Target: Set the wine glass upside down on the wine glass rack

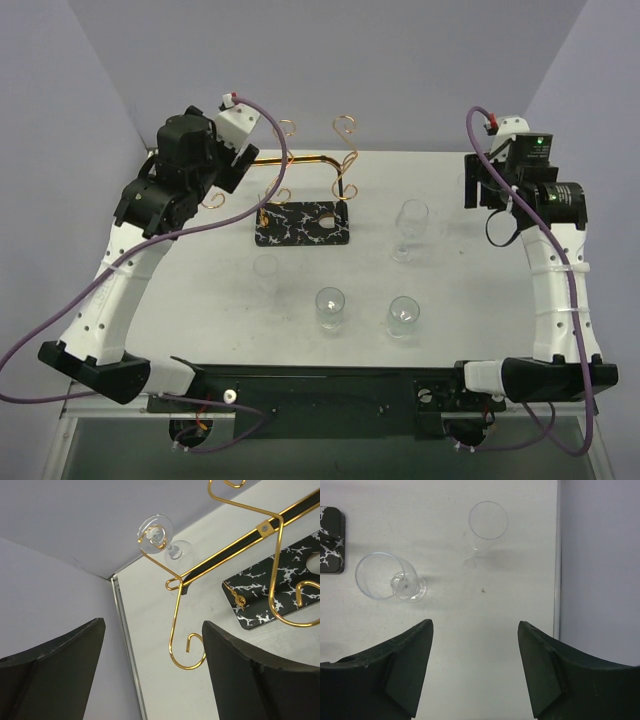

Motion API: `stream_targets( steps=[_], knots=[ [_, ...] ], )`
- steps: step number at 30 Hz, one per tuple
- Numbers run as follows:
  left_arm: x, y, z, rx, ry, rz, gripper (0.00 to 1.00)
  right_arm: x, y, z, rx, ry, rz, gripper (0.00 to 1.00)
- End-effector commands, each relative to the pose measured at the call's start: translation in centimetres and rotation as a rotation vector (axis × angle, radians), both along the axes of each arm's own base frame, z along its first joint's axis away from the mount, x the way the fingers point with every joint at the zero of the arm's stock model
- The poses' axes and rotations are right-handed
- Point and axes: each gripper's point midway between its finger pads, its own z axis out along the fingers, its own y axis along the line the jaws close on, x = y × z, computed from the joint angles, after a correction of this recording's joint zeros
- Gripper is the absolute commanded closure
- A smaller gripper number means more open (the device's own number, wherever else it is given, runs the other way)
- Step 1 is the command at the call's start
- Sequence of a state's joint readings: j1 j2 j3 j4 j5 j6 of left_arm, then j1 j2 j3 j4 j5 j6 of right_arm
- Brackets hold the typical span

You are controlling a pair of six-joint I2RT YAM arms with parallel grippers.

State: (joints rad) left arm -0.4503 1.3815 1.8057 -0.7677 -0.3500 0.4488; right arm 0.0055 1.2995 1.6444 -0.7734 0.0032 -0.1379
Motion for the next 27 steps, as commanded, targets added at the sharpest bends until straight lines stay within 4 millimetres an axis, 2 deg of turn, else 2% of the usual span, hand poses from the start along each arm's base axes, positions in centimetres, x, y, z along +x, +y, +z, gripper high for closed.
stream_targets(
  steps=[1, 4, 8, 11, 16, 22, 27],
  knots=[
    [-1.9, -1.1, -0.5, -0.102, 0.028, -0.061, 0.1, 1.0, 1.7, -0.1, 0.085, 0.0, 0.045, 0.37],
    [-2.5, -1.3, -1.4, -0.113, 0.053, -0.074, 0.1, 1.7, 2.5, -0.9, 0.111, 0.023, 0.063, 0.37],
    [-2.9, -1.2, -2.1, -0.121, 0.065, -0.075, 0.1, 2.5, 4.6, -1.9, 0.137, 0.059, 0.124, 0.39],
    [-3.2, -1.2, -2.5, -0.128, 0.073, -0.078, 0.1, 3.3, 6.6, -3.0, 0.096, 0.094, 0.168, 0.41],
    [-3.8, -1.1, -2.7, -0.147, 0.072, -0.076, 0.1, 4.9, 8.7, -4.7, 0.051, 0.144, 0.204, 0.46],
    [-4.7, -0.5, -1.9, -0.154, 0.051, -0.071, 0.1, 6.0, 9.1, -6.8, 0.029, 0.2, 0.199, 0.52],
    [-5.3, -0.4, -1.3, -0.164, 0.037, -0.081, 0.1, 5.8, 8.9, -8.8, 0.011, 0.25, 0.2, 0.54]
  ],
)
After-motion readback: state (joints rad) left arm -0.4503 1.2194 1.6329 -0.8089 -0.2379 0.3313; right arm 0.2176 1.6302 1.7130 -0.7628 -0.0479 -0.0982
